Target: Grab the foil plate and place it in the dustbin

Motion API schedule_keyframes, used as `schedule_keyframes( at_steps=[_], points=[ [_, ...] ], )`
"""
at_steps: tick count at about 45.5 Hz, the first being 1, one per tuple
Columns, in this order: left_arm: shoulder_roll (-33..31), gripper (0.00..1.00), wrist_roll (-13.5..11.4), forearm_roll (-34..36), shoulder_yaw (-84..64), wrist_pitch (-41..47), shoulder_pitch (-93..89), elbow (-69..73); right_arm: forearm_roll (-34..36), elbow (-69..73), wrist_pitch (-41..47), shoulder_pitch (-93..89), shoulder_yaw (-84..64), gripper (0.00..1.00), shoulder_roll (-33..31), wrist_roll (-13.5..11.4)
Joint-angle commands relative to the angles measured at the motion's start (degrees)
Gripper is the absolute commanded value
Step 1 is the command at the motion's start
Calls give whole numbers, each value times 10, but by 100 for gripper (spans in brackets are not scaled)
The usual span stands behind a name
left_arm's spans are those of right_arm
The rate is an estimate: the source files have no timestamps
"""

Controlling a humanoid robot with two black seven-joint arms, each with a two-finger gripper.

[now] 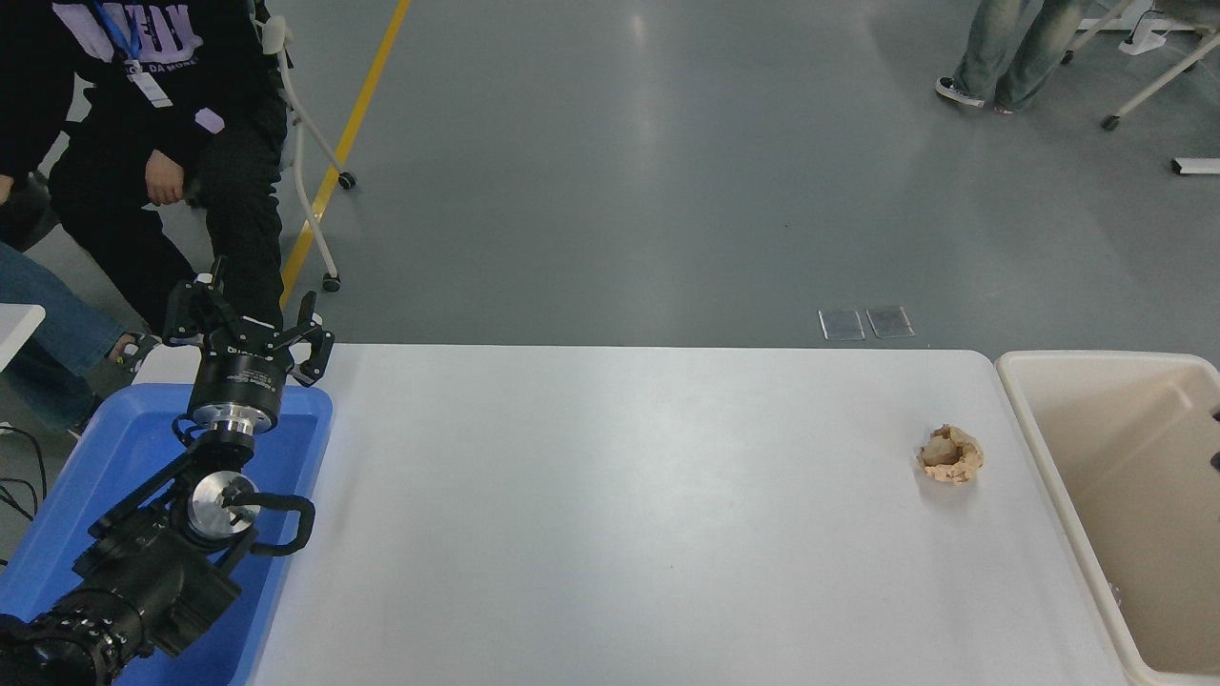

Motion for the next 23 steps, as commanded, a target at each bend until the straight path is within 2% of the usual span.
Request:
schedule_keyframes(
  at_steps=[1,7,12,23],
  points=[
    [0,99,-1,0,0,0,0,0,4,227,5,197,-149,100,-39,-1],
    [0,99,0,0,0,0,-1,0,5,326,24,294,-227,100,-17,-1],
    [0,99,0,0,0,0,-1,0,5,363,82,345,-242,100,0,-1],
    [0,99,-1,0,0,0,0,0,9,371,361,455,-245,100,68,1]
  ],
)
